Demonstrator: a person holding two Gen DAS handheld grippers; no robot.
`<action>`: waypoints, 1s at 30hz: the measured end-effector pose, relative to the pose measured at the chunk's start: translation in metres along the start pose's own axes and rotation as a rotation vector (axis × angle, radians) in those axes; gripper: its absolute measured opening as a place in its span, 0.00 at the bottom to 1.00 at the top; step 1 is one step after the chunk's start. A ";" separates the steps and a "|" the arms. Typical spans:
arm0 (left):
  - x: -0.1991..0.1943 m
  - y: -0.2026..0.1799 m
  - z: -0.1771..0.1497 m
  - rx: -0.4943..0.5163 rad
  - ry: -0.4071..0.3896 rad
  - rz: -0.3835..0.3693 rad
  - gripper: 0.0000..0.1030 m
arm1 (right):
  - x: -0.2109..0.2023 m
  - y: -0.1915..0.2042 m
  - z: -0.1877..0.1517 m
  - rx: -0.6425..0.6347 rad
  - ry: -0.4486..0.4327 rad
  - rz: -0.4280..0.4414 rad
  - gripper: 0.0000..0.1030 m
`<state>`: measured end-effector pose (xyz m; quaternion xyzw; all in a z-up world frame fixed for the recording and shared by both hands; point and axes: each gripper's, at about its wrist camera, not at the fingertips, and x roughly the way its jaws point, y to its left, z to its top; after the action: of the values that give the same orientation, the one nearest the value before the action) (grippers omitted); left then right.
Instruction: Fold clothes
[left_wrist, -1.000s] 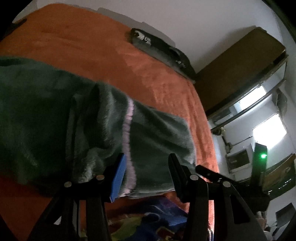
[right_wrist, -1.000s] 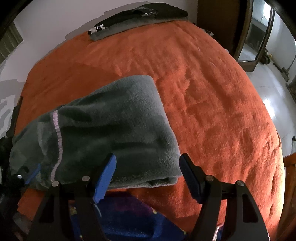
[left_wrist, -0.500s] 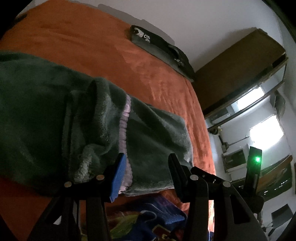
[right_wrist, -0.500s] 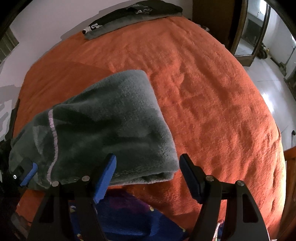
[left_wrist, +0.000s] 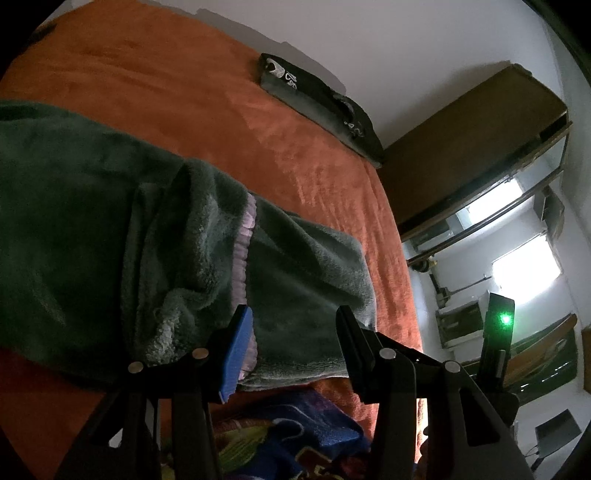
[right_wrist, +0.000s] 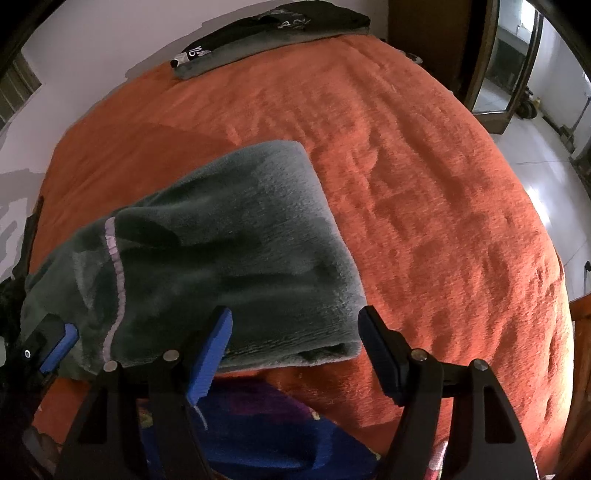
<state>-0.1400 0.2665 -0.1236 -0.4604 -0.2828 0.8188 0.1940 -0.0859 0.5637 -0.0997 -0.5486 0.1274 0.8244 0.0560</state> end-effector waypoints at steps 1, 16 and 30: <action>0.001 0.000 0.000 -0.001 0.002 0.002 0.47 | 0.000 0.000 0.000 0.000 0.001 0.000 0.68; -0.001 0.008 0.002 -0.050 0.009 -0.052 0.47 | 0.000 -0.005 0.000 0.020 -0.001 0.002 0.68; -0.009 0.037 0.004 -0.152 0.002 -0.072 0.47 | 0.008 -0.016 -0.005 0.089 0.014 0.110 0.69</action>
<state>-0.1409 0.2323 -0.1399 -0.4642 -0.3603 0.7869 0.1881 -0.0811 0.5773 -0.1114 -0.5435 0.1943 0.8159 0.0340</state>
